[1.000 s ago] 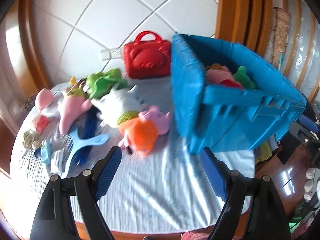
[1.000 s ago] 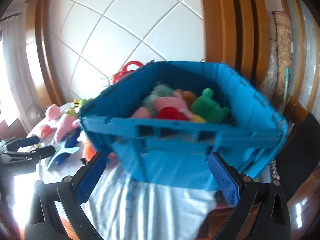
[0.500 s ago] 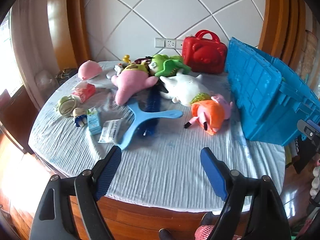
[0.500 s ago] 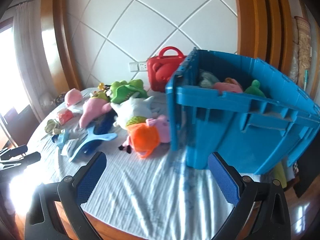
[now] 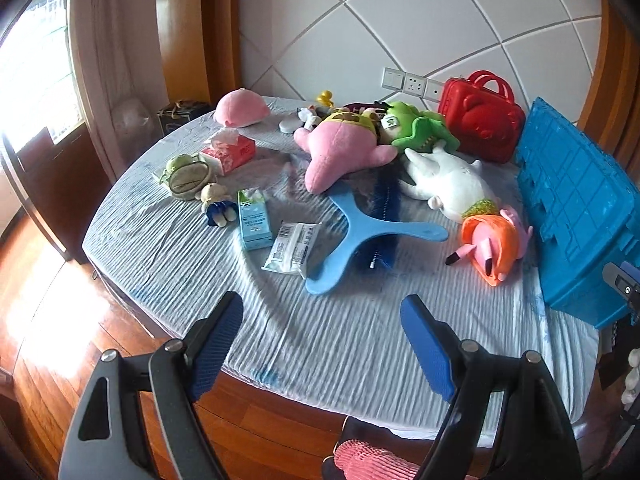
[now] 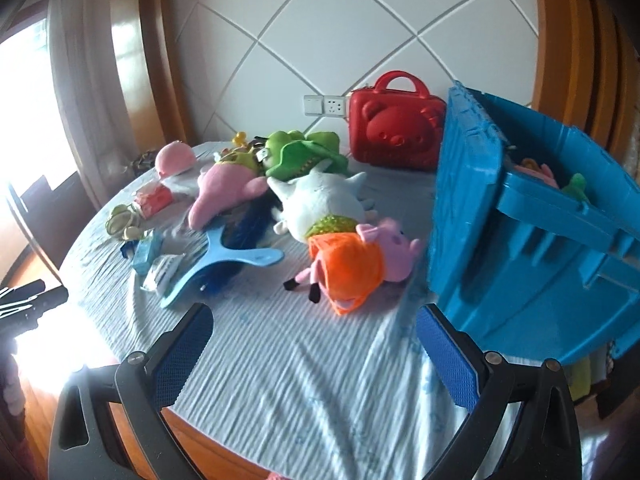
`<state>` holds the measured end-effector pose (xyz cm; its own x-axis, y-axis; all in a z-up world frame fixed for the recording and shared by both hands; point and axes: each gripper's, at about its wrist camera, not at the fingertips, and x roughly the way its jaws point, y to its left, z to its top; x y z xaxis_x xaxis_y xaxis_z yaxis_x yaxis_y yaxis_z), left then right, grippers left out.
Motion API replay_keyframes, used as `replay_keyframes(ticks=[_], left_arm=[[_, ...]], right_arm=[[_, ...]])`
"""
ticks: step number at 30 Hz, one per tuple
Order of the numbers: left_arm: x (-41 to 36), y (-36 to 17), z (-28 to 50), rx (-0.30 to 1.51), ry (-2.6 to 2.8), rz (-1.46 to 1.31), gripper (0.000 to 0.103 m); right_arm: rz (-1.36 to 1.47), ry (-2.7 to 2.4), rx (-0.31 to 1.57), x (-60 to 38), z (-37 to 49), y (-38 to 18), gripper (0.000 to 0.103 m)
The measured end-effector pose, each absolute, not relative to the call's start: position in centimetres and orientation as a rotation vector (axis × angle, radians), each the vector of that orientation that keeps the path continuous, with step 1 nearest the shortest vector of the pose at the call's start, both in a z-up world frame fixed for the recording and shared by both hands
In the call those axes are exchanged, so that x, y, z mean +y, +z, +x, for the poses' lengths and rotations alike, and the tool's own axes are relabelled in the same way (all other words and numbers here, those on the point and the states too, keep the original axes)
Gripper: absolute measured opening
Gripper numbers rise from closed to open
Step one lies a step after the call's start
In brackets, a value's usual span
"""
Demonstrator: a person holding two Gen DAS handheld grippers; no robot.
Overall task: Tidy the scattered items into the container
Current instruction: 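Move both tools back over the table toward the pink Patrick Star plush, then lower both tools onto the Patrick Star plush, left at its head, right at its shirt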
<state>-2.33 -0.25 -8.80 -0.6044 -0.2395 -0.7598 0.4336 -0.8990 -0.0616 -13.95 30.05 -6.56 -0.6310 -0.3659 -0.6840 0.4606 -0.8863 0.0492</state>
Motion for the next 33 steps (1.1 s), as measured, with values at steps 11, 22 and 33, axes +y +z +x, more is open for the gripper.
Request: replay_keyframes(ticks=[11,22,33], left_arm=[[-4.3,-8.6,-11.0,0.314,-2.437,1.186,0.081],[-5.3,-11.0,-19.1,0.281,-2.514,1.358,0.081],[-8.4,-12.8,-26.9,0.140,-2.655,1.510,0.081]], right_arm=[[1.075,-2.369,0.139,24.1,-24.0,-9.2,0.103],[1.222,-2.413,0.143,23.8,-28.3,-11.4,0.103],[1.401,-2.608,-0.058,24.7,-27.7,-13.1,0.103]])
